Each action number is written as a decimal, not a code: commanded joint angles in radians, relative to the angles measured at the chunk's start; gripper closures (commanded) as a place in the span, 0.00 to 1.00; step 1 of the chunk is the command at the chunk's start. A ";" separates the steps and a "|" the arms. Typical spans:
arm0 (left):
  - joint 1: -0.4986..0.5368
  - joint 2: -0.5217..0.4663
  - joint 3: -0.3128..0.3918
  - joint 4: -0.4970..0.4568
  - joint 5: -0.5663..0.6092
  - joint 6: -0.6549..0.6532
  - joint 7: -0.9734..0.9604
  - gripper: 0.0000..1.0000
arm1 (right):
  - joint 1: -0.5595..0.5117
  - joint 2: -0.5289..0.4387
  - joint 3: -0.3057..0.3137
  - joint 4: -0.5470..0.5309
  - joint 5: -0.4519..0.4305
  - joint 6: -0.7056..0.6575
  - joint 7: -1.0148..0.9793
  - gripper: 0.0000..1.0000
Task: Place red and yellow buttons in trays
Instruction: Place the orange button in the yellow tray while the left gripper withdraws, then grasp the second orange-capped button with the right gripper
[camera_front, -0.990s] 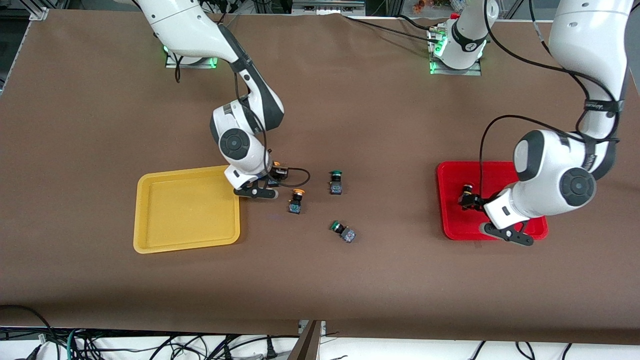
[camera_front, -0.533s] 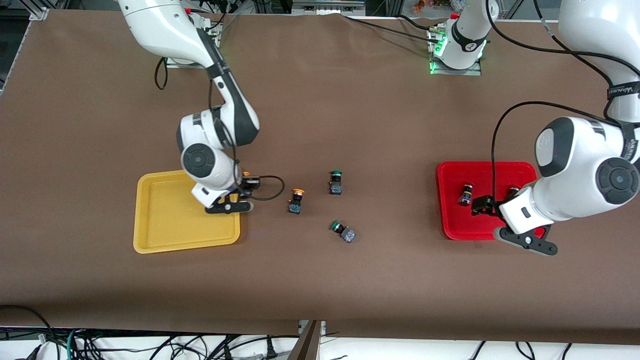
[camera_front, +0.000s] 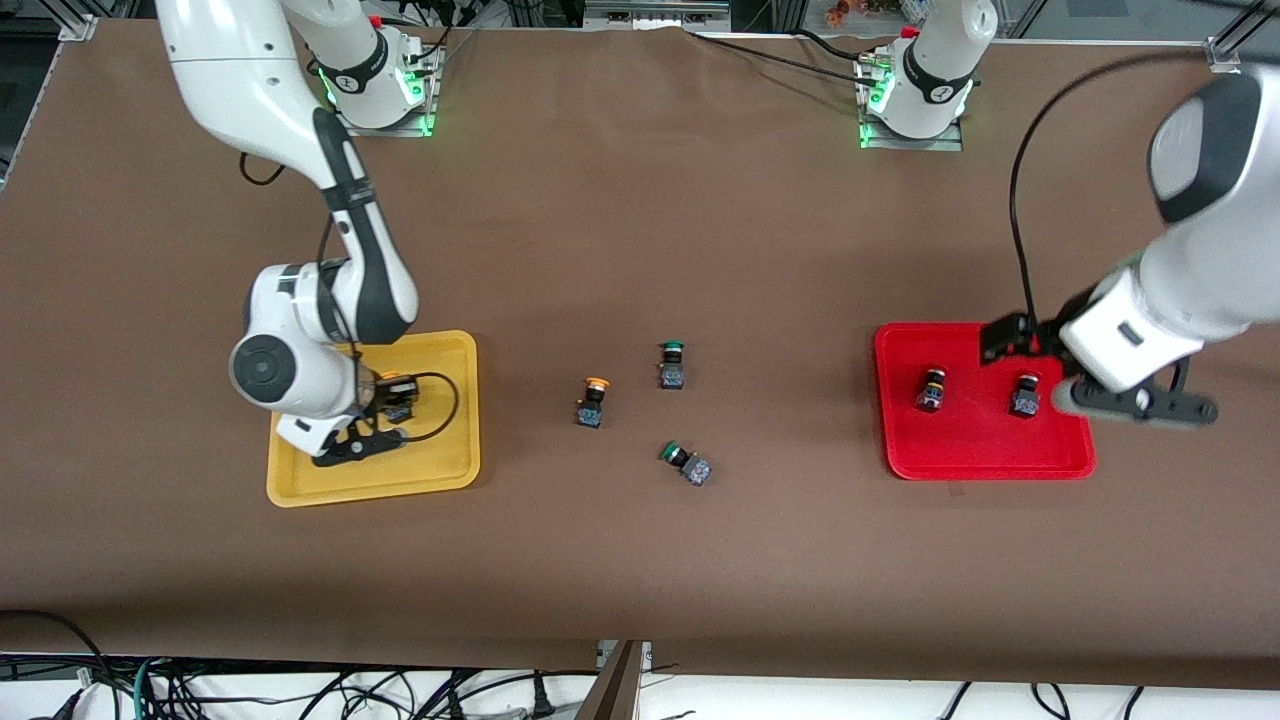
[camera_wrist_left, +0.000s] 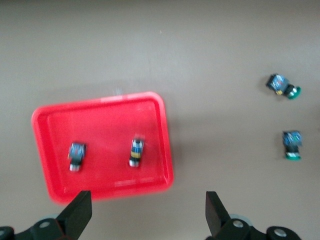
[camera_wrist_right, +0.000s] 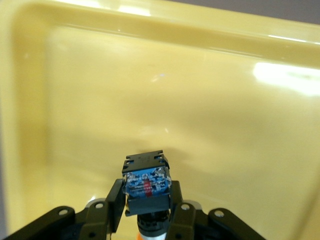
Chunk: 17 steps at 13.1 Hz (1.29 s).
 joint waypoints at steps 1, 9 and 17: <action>-0.058 -0.170 0.091 -0.117 -0.012 -0.086 -0.016 0.00 | -0.006 -0.008 0.011 0.015 0.016 -0.013 -0.028 0.44; -0.126 -0.204 0.215 -0.155 -0.038 -0.168 0.001 0.00 | 0.055 0.018 0.142 0.122 0.024 -0.042 0.430 0.42; -0.123 -0.135 0.215 -0.069 -0.031 -0.194 -0.008 0.00 | 0.145 0.204 0.271 0.303 0.017 0.112 0.870 0.42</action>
